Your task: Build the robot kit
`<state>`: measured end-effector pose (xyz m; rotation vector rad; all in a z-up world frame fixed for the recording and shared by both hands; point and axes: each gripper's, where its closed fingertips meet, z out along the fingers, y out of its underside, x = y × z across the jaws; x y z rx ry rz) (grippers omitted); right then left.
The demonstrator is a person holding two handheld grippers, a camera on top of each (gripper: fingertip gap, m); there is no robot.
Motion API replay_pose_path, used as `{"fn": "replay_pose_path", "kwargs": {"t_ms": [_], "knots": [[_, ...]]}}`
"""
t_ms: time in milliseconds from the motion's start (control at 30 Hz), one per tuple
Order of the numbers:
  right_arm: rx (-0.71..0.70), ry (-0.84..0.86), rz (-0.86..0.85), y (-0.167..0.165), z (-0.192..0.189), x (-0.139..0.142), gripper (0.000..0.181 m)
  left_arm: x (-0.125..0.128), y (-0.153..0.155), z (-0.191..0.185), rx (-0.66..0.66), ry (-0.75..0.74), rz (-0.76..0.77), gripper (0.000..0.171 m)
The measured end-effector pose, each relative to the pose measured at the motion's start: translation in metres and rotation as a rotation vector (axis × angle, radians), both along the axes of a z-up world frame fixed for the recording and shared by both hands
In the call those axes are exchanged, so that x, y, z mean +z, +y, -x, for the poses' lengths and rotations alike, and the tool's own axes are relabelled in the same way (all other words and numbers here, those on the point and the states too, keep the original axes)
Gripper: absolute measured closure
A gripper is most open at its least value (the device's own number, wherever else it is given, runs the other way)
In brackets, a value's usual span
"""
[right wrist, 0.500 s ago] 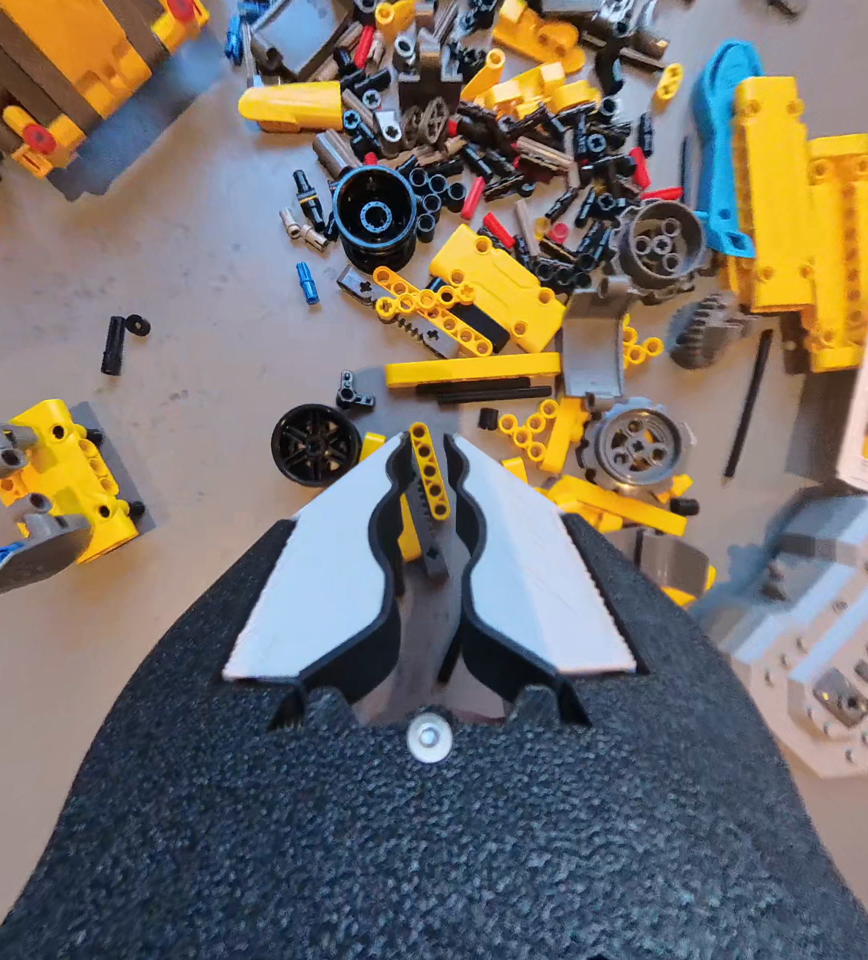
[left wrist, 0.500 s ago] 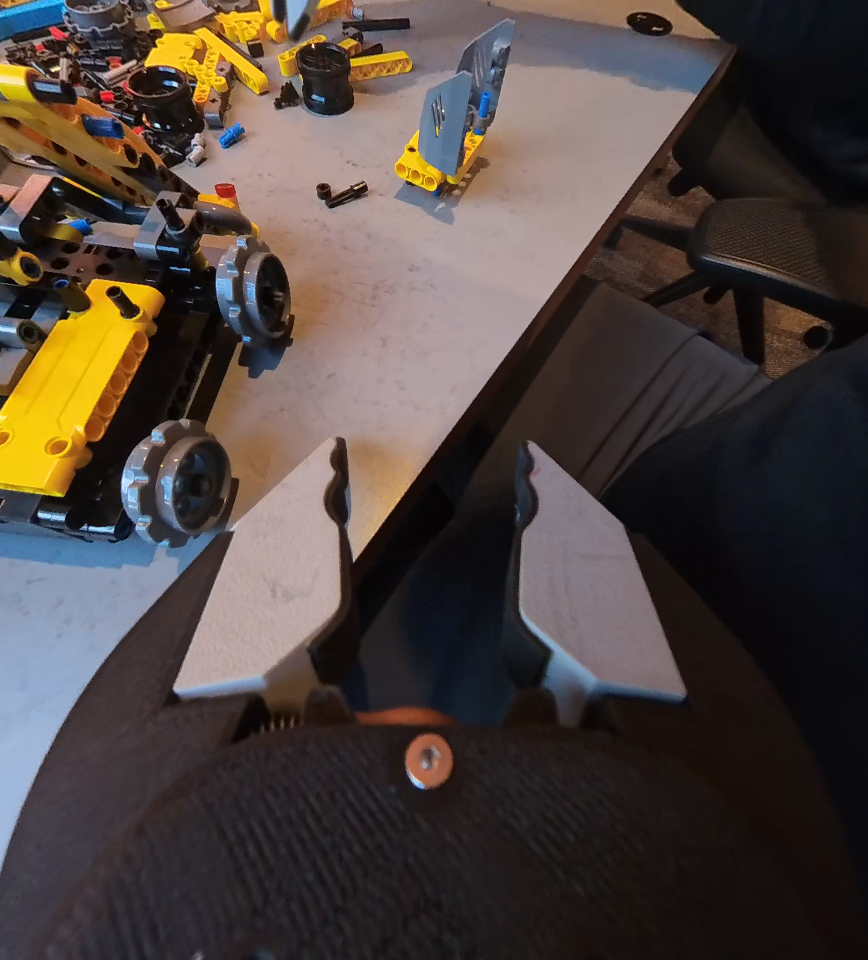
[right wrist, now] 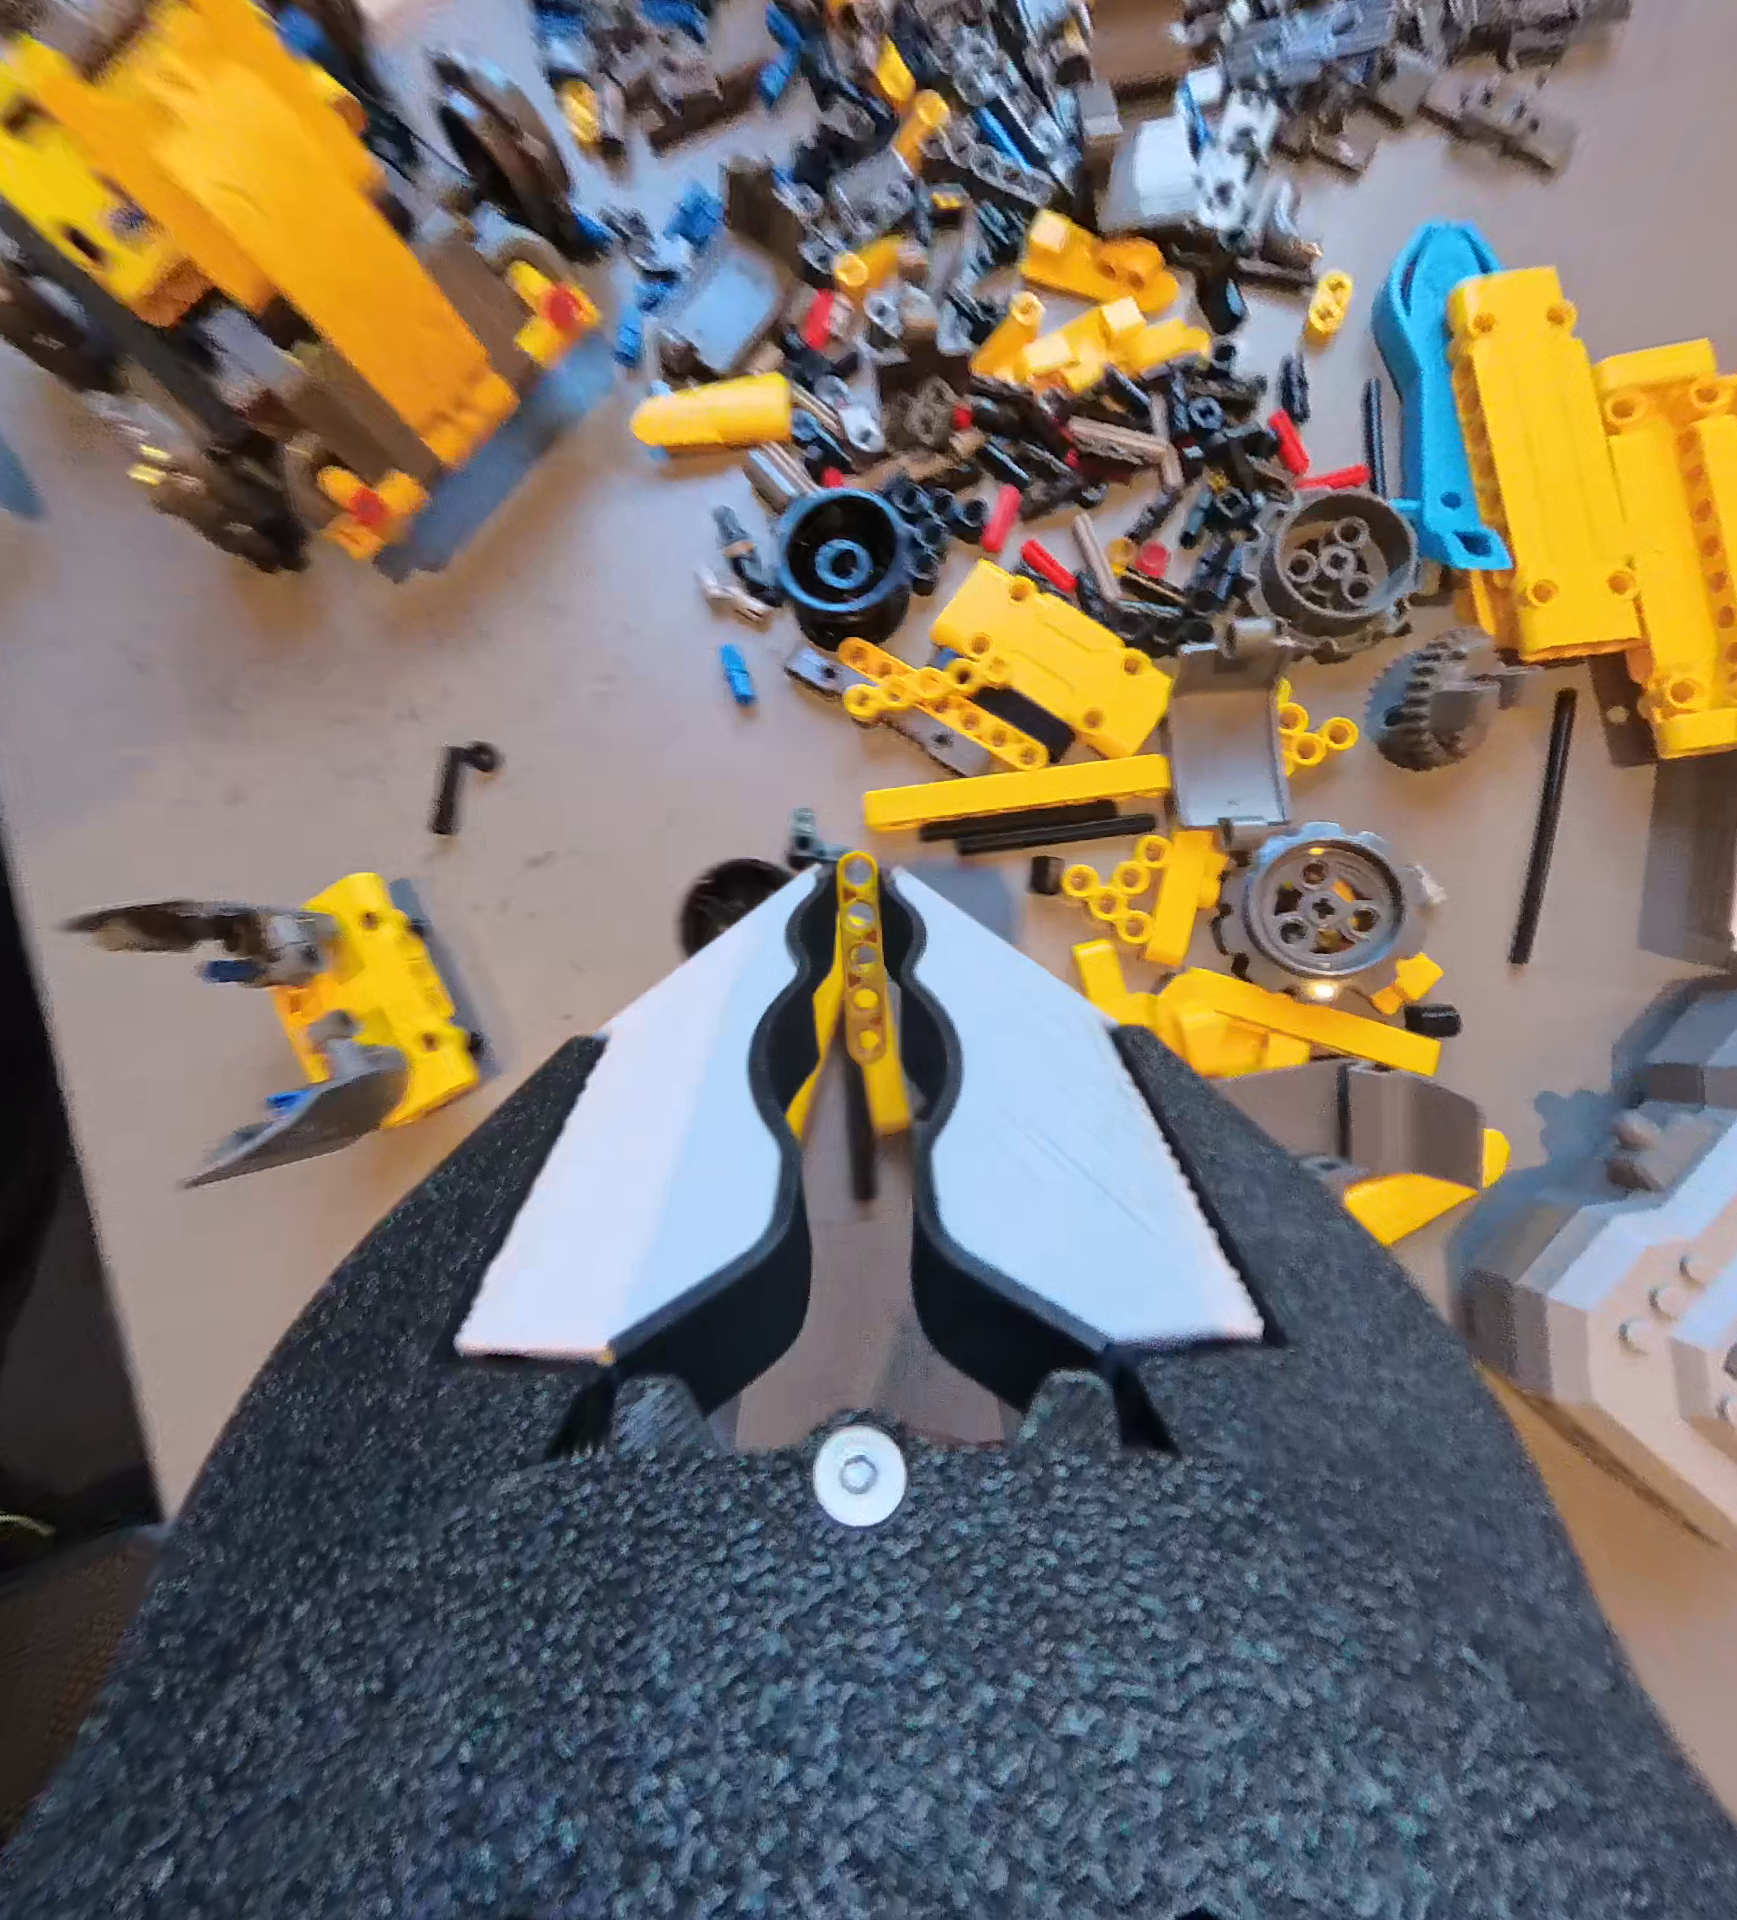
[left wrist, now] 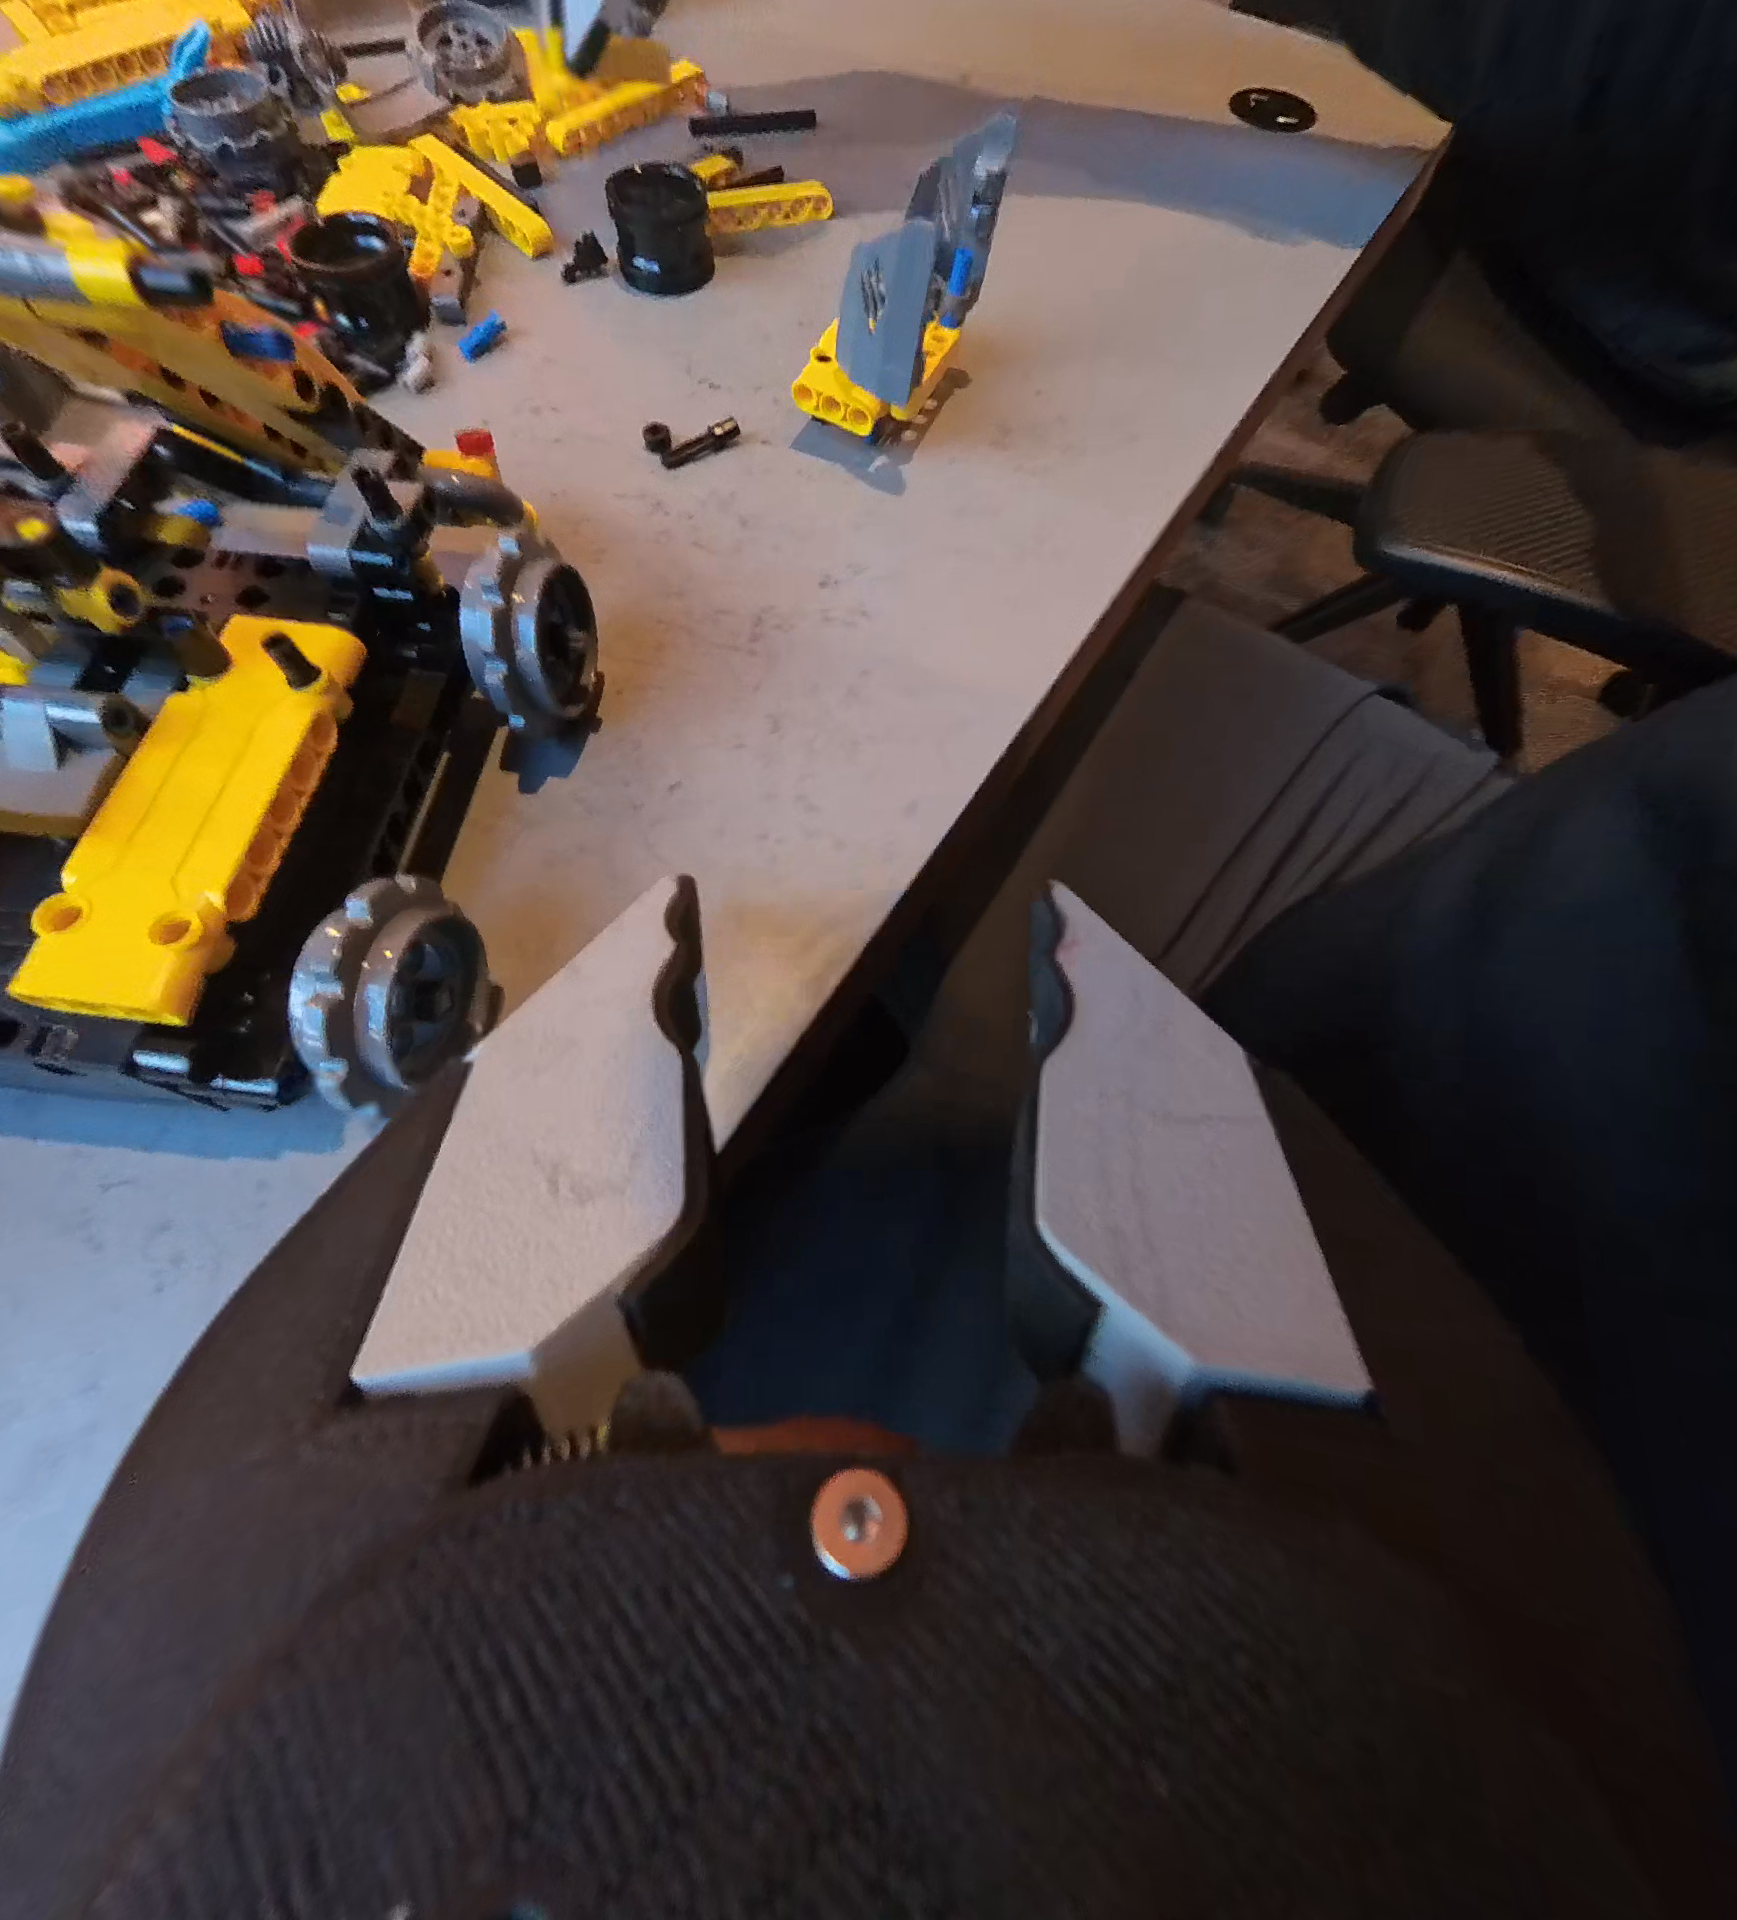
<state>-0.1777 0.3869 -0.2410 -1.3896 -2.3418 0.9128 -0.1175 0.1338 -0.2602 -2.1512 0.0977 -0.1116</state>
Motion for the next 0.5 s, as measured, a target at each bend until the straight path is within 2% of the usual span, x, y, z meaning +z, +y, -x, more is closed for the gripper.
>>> {"fn": "replay_pose_path", "kwargs": {"t_ms": [100, 233, 400, 500], "knots": [[0.068, 0.077, 0.086, -0.032, -0.019, 0.030, 0.174, 0.016, 0.017, 0.005, 0.031, 0.007, -0.035, 0.113], [0.264, 0.191, 0.161, -0.104, -0.057, 0.068, 0.174, 0.046, 0.056, -0.008, -0.016, -0.073, -0.088, 0.131], [0.375, 0.251, 0.035, -0.150, -0.084, 0.072, 0.174, 0.076, 0.092, -0.025, -0.124, -0.064, -0.154, 0.142], [0.370, 0.308, 0.054, -0.161, -0.089, 0.079, 0.174, 0.079, 0.100, -0.034, -0.182, -0.054, -0.172, 0.149]]}}
